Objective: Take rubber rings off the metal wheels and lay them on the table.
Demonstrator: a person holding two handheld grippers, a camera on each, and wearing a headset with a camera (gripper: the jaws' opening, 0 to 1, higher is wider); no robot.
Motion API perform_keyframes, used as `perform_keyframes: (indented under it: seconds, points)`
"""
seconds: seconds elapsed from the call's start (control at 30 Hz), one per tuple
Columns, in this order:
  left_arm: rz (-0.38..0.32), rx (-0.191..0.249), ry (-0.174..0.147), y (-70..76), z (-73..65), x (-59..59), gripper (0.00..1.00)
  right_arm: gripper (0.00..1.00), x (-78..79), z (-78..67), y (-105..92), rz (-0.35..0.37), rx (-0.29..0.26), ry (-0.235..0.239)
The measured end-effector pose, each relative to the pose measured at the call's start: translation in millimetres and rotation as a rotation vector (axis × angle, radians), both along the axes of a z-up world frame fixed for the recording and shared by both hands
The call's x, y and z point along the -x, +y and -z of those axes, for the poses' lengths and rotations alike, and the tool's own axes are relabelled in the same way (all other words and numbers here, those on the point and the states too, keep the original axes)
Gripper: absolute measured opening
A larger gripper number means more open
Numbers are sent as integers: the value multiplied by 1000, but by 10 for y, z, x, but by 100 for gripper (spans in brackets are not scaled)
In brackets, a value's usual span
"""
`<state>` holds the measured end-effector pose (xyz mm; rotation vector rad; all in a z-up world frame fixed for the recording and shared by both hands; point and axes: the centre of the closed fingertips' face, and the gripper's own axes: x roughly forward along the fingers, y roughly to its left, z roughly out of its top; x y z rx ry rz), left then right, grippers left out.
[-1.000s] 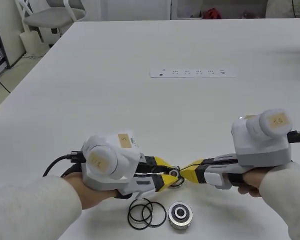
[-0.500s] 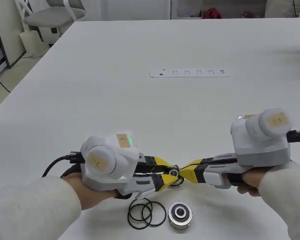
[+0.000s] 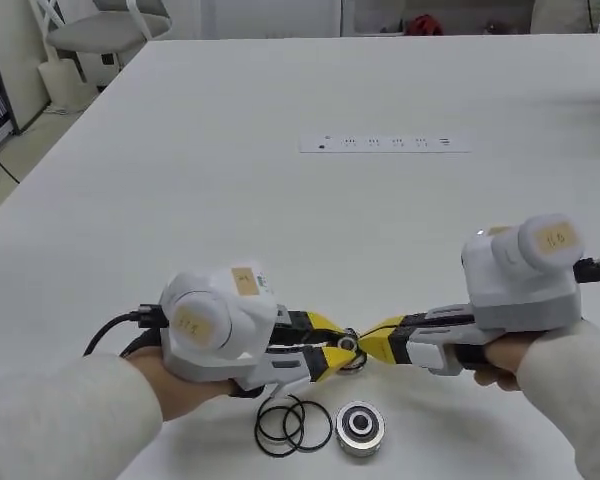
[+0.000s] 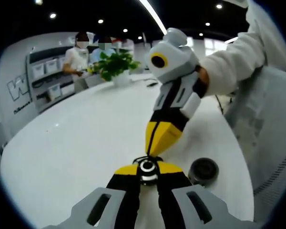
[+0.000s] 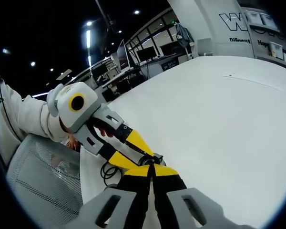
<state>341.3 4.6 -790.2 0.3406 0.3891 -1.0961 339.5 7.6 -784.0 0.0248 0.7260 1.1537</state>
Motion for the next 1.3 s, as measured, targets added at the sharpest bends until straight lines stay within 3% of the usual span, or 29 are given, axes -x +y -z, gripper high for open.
perform_keyframes:
  seconds: [0.7,0.83,0.97,1.3]
  points:
    - [-10,6,-2,3,-2,-2,14,0,4,-20,12,-4,-9,0]
    - [-12,8,-2,4,-2,0,14,0,-19,-73,27,4,-31,-1]
    - [-12,8,-1,4,-2,2,14,0,-27,-33,-3,12,-21,5]
    - [-38,2,32,10,-13,0,14,0,-23,-5,-11,10,-9,5]
